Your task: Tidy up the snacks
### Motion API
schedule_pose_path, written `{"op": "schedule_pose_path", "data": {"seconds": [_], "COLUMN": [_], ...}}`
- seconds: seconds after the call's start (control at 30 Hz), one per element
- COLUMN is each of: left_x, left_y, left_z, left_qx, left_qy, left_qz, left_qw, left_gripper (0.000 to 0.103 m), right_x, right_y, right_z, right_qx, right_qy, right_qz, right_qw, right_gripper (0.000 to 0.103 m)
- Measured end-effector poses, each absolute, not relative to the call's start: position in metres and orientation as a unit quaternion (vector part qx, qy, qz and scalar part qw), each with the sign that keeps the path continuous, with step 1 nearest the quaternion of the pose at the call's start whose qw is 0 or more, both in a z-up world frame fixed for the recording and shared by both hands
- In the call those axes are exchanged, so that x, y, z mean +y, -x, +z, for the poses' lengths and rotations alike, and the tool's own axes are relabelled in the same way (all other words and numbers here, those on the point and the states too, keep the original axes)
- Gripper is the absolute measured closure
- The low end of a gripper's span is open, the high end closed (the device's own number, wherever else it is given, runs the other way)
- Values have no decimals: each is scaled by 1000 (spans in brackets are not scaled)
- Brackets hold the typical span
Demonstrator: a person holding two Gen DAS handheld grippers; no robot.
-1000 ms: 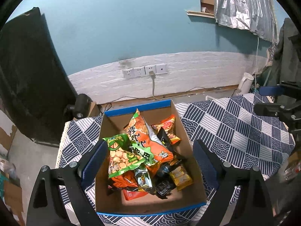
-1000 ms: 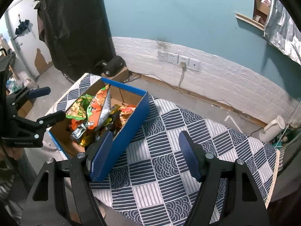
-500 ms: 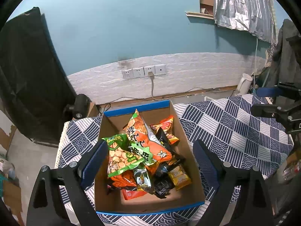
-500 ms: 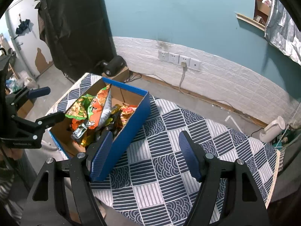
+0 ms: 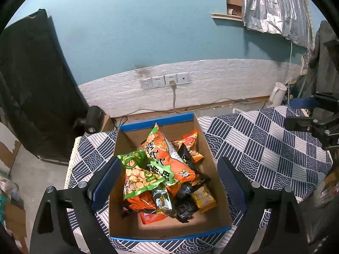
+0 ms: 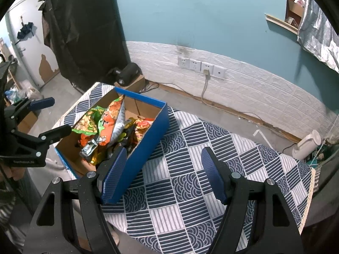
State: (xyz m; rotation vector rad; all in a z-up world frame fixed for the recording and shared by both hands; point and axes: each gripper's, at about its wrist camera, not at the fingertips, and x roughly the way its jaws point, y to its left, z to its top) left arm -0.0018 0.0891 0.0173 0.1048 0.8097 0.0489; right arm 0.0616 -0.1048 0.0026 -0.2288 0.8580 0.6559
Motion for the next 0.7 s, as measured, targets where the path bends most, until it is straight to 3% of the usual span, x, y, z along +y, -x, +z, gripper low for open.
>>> {"op": "schedule_pose_path", "data": {"seconds": [0.7], "left_x": [92], "left_y": [1], "left_z": [14], "left_qx": [403], "left_qy": [-45], "left_qz": [33], "left_qw": [913], "left_gripper": [10], "right_x": [-105], "right_y": [-62], "right_z": [1], "right_qx": [409], "right_qy": [109], "right_qz": [311], "right_qw": [851], "right_gripper": [31]}}
